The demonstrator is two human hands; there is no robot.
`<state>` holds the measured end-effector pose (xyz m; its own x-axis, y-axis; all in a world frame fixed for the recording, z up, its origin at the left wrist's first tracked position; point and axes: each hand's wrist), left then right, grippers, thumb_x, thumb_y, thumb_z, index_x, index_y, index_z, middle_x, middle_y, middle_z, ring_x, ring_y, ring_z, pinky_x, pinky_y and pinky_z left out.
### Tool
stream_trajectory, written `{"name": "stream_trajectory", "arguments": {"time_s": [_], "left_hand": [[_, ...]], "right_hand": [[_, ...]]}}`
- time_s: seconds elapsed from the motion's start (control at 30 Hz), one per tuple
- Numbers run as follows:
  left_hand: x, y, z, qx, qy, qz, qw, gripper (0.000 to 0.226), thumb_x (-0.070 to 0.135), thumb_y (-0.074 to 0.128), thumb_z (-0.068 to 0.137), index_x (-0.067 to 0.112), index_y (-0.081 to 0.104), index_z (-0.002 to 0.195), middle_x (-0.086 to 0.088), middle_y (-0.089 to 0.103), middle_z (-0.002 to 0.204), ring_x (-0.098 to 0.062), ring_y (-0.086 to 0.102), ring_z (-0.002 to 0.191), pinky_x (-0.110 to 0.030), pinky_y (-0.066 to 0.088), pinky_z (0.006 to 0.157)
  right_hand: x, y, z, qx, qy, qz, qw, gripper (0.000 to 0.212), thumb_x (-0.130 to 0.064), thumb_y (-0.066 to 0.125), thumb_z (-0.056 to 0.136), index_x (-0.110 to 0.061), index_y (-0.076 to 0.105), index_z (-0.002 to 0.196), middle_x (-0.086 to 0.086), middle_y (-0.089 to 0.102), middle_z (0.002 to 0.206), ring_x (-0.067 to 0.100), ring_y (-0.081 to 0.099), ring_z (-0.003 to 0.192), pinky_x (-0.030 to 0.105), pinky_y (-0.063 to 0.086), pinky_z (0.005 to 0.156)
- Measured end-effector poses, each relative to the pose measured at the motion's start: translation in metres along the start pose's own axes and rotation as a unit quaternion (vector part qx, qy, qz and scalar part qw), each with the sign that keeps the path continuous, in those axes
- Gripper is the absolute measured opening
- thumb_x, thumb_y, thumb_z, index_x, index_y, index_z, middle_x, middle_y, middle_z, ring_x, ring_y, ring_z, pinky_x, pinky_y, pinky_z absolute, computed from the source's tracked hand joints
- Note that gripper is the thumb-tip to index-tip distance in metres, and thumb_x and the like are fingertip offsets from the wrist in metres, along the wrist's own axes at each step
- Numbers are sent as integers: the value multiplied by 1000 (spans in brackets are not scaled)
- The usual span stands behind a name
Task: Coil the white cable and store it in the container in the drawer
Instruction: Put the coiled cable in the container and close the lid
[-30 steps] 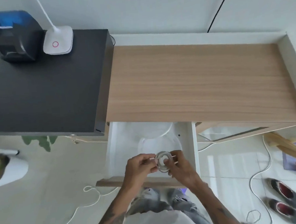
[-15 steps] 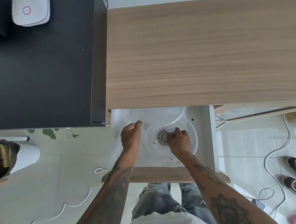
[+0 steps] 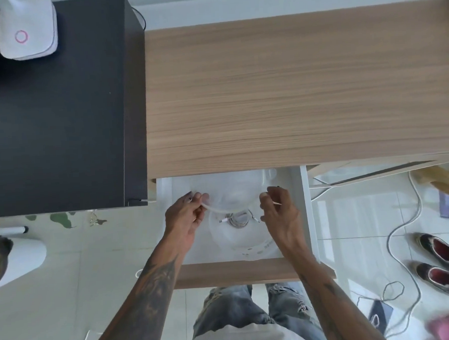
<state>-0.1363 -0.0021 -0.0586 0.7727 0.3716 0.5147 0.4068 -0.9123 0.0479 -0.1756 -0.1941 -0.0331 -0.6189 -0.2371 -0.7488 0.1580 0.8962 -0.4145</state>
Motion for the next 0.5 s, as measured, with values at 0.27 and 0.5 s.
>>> {"name": "stream_trajectory", "arguments": {"time_s": [0.27,0.5], "left_hand": [[-37,-16,-54,-48,44,196,979,19,12,70,93,9,68,111,-6,82,92,-16,73,79,-27,52,70],[-70,4,-63,54,89,327,939,23,25,67,93,16,62,114,-3,68,102,-16,65,84,-32,55,73]], "right_hand": [[16,-28,-12,-8,115,36,993,70,-44,64,92,-12,29,144,13,68,104,28,71,76,32,54,60],[48,-35,-24,21,170,-31,985,42,-26,68,89,-1,53,120,21,60,117,44,64,97,56,53,89]]}}
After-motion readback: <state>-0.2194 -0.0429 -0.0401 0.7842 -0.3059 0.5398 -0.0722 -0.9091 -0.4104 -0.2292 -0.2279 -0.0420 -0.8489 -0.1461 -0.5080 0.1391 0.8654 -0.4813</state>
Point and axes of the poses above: each hand's wrist, its own z-axis towards the middle knuckle, its own y-axis out of the palm, x = y × z
